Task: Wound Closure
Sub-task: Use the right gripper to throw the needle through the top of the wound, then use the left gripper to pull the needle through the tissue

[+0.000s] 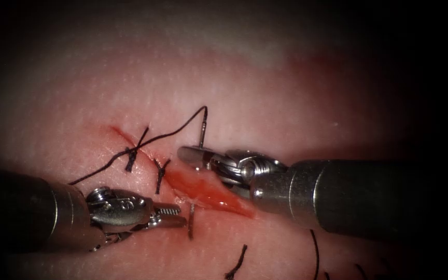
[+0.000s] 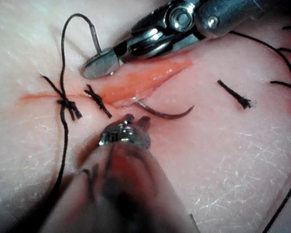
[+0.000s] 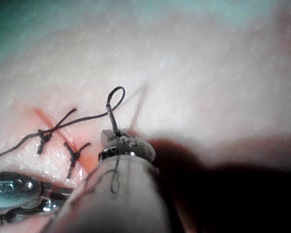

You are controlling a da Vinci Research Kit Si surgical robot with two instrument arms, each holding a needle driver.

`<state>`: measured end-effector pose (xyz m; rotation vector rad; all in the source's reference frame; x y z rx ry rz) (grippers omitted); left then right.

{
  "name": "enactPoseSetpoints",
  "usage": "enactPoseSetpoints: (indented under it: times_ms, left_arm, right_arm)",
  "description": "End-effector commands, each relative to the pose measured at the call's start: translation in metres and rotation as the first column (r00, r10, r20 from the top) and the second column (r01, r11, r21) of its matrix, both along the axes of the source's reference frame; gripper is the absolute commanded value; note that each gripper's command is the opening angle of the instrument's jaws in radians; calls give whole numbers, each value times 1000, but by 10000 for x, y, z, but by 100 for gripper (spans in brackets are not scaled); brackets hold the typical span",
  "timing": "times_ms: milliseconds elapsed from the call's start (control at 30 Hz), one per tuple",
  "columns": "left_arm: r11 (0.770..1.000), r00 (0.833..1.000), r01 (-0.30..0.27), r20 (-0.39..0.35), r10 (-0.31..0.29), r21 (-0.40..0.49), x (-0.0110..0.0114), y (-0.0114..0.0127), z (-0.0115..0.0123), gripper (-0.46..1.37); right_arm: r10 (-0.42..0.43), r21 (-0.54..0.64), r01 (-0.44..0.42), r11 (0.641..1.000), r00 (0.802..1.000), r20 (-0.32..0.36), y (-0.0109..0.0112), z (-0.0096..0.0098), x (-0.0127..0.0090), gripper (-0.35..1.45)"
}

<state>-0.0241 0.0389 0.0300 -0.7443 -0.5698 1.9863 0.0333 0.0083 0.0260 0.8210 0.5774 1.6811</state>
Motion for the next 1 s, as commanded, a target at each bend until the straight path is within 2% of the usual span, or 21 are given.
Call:
enactPoseSetpoints:
  times_ms: [33,167,233,333,367,433,467,500,533,567,600,633,667,733,867,1000]
  left_arm:
    - [1000,1000,1,-2,-1,0,0,0,0,9]
    - [1000,1000,-2,1,2,-5,0,0,-1,9]
    - [1000,1000,-5,1,5,-9,0,0,-1,8]
    - [1000,1000,-14,2,14,-17,0,0,-2,6]
    - [1000,1000,-14,2,14,-17,0,0,-2,6]
    - [999,1000,-22,3,22,-25,0,1,-2,4]
    - [999,1000,-22,3,22,-25,0,1,-2,3]
    - [999,1000,-30,4,30,-33,0,1,-2,3]
    - [999,1000,-30,4,31,-33,0,1,-2,1]
    - [999,999,-33,6,33,-39,0,2,-2,-1]
    - [998,999,-38,11,38,-50,0,2,-2,-4]
    - [998,999,-38,11,38,-50,0,2,-2,-4]
    - [997,999,-45,10,46,-60,0,2,-3,-6]
    - [995,998,-61,11,62,-77,0,2,-3,-6]
    - [989,995,-94,17,96,-111,0,3,-4,3]
    - [984,993,-113,30,118,-140,1,5,-5,10]
  right_arm:
    - [-15,4,15,1000,1000,-6,-2,0,0,-35]
    - [-37,2,37,999,998,-47,-5,0,0,-35]
    - [-29,-17,27,999,995,-99,-3,1,-1,-35]
    - [-3,-37,-2,999,993,-122,1,3,-4,-35]
    - [-1,-62,-7,998,992,-125,2,5,-5,-26]
    - [-16,-147,-5,989,990,-141,7,10,-8,12]
    - [-20,-173,-5,985,989,-143,8,11,-9,23]
    - [-29,-245,-6,969,990,-141,13,15,-12,54]
    - [-39,-294,-3,956,990,-136,16,17,-14,72]
    - [-38,-320,-6,947,991,-130,19,18,-16,81]
    - [-37,-399,-14,917,992,-120,26,22,-20,105]
    - [-37,-399,-14,917,992,-120,26,22,-20,105]
    - [-37,-439,-19,898,992,-120,32,25,-24,113]
    - [-31,-485,-32,874,992,-122,40,28,-30,119]
    - [-37,-564,-30,825,994,-107,60,33,-47,123]
    - [-70,-615,14,788,995,-68,77,34,-68,122]
